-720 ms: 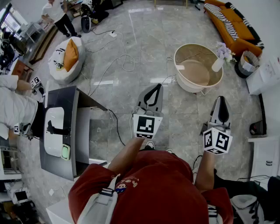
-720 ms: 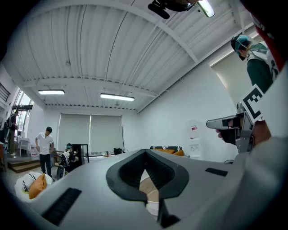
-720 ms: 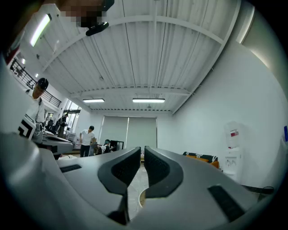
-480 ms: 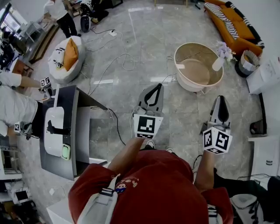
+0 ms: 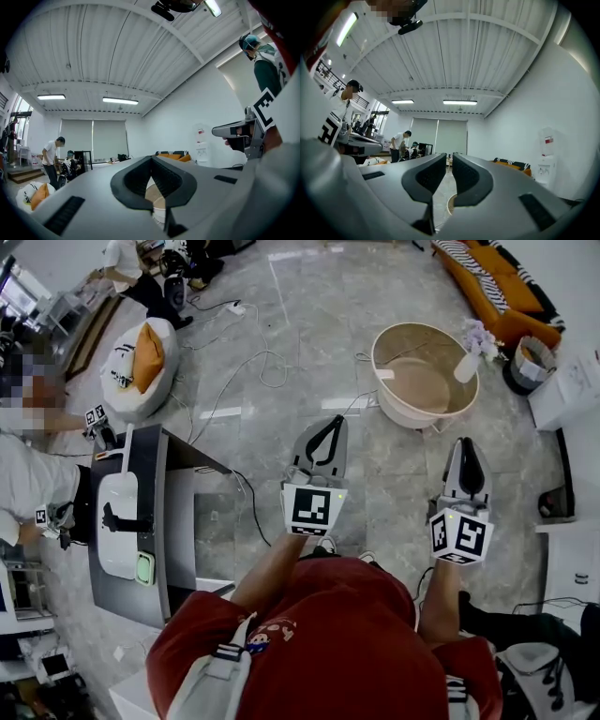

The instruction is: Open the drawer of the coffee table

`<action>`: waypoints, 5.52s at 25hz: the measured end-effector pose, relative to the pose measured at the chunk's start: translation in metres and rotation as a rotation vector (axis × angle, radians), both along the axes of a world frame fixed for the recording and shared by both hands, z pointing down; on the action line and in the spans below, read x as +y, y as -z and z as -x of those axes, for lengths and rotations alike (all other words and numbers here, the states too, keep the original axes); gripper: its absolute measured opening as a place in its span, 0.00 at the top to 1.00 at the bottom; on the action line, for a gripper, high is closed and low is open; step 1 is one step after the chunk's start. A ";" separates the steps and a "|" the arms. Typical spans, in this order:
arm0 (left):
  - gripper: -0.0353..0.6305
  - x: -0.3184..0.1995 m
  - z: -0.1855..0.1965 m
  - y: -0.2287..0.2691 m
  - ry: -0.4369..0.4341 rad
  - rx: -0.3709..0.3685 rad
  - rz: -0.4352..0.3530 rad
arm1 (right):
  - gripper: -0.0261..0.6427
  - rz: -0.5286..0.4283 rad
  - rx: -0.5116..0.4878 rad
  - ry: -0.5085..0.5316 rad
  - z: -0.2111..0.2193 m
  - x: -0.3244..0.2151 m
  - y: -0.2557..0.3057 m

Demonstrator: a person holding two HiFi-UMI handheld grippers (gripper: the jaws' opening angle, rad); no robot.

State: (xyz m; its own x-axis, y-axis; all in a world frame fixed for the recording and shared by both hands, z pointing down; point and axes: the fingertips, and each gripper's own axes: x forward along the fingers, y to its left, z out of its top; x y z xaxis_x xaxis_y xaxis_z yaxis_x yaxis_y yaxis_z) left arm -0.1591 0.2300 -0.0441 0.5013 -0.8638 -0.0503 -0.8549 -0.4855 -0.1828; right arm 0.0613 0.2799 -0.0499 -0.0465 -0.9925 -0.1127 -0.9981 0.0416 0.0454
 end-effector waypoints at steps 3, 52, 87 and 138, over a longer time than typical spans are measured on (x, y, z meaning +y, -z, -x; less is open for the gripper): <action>0.93 -0.001 0.005 0.000 -0.001 -0.002 -0.002 | 0.90 -0.001 -0.029 -0.002 0.004 -0.003 -0.002; 0.93 -0.287 -0.203 -0.059 -0.172 -0.050 0.118 | 0.90 0.101 -0.136 -0.166 -0.185 -0.277 -0.088; 0.93 -0.350 -0.161 -0.256 -0.335 -0.124 0.141 | 0.90 0.299 -0.032 -0.237 -0.107 -0.304 -0.292; 0.93 -0.351 -0.194 -0.904 -0.280 -0.049 0.074 | 0.90 0.292 -0.084 -0.207 -0.134 -0.334 -0.965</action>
State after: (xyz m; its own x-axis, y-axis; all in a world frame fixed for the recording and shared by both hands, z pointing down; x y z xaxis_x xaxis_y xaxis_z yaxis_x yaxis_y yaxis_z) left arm 0.0353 -0.1213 0.8602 0.7208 -0.6921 0.0377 -0.6769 -0.7146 -0.1764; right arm 0.1948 -0.0544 0.9148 0.1558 -0.9708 0.1823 -0.9865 -0.1624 -0.0214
